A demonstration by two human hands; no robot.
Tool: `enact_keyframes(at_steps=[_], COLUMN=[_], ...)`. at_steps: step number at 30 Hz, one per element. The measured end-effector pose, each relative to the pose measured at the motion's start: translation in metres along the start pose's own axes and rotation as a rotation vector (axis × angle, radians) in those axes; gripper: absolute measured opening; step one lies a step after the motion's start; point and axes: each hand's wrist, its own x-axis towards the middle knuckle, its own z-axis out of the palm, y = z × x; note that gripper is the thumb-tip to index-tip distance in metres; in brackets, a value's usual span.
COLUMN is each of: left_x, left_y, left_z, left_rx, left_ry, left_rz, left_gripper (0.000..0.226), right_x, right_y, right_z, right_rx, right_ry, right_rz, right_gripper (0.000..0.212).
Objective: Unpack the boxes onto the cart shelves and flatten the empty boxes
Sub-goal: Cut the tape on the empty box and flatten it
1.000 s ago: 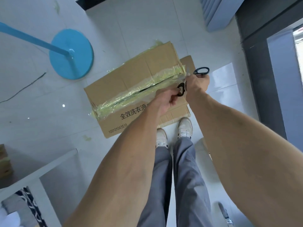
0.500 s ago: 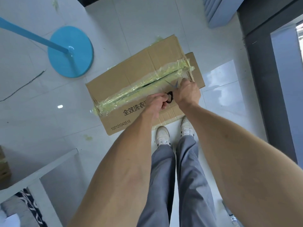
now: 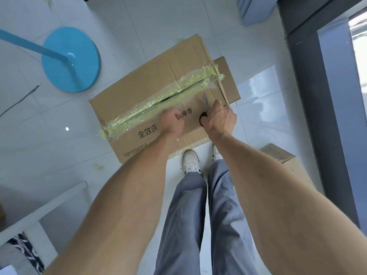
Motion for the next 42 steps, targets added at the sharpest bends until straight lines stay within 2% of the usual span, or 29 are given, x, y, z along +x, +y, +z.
enact_keyframes(at_steps=[2, 5, 7, 9, 12, 16, 24, 28, 32, 35, 42], left_x=[0.016, 0.047, 0.066, 0.081, 0.096, 0.114, 0.129, 0.116, 0.102, 0.100, 0.096], left_y=[-0.002, 0.007, 0.018, 0.030, 0.045, 0.051, 0.049, 0.047, 0.043, 0.045, 0.044], left_z=[-0.017, -0.034, -0.039, -0.039, -0.034, -0.034, -0.050, -0.052, -0.049, -0.048, -0.046], left_rx=[0.224, 0.401, 0.486, 0.536, 0.579, 0.646, 0.592, 0.575, 0.416, 0.404, 0.387], left_ry=[0.129, 0.147, 0.156, 0.123, 0.039, 0.008, 0.018, 0.055, 0.081, 0.091, 0.101], left_rz=[0.035, 0.006, 0.038, 0.082, 0.156, 0.198, 0.184, 0.247, 0.280, 0.273, 0.279], left_gripper=[0.027, 0.043, 0.048, 0.070, 0.111, 0.128, 0.124, 0.107, 0.089, 0.072, 0.067], right_x=[0.001, 0.010, 0.017, 0.024, 0.029, 0.033, 0.036, 0.025, 0.020, 0.014, 0.009], right_y=[0.007, 0.012, 0.013, 0.012, 0.009, 0.006, 0.003, -0.006, -0.010, -0.010, -0.012], right_z=[-0.003, -0.006, -0.005, -0.003, 0.002, 0.004, 0.002, 0.004, -0.003, -0.005, -0.004], right_rx=[-0.040, 0.012, -0.039, -0.116, -0.155, -0.173, -0.129, -0.047, -0.023, -0.017, 0.020], right_ry=[0.113, 0.160, 0.162, 0.184, 0.205, 0.210, 0.288, 0.305, 0.322, 0.335, 0.317], right_rz=[-0.028, -0.014, -0.027, -0.051, -0.072, -0.082, -0.089, -0.082, -0.029, -0.036, 0.058], right_gripper=[0.032, 0.030, 0.032, 0.035, 0.027, 0.024, 0.023, 0.014, 0.019, 0.021, 0.028])
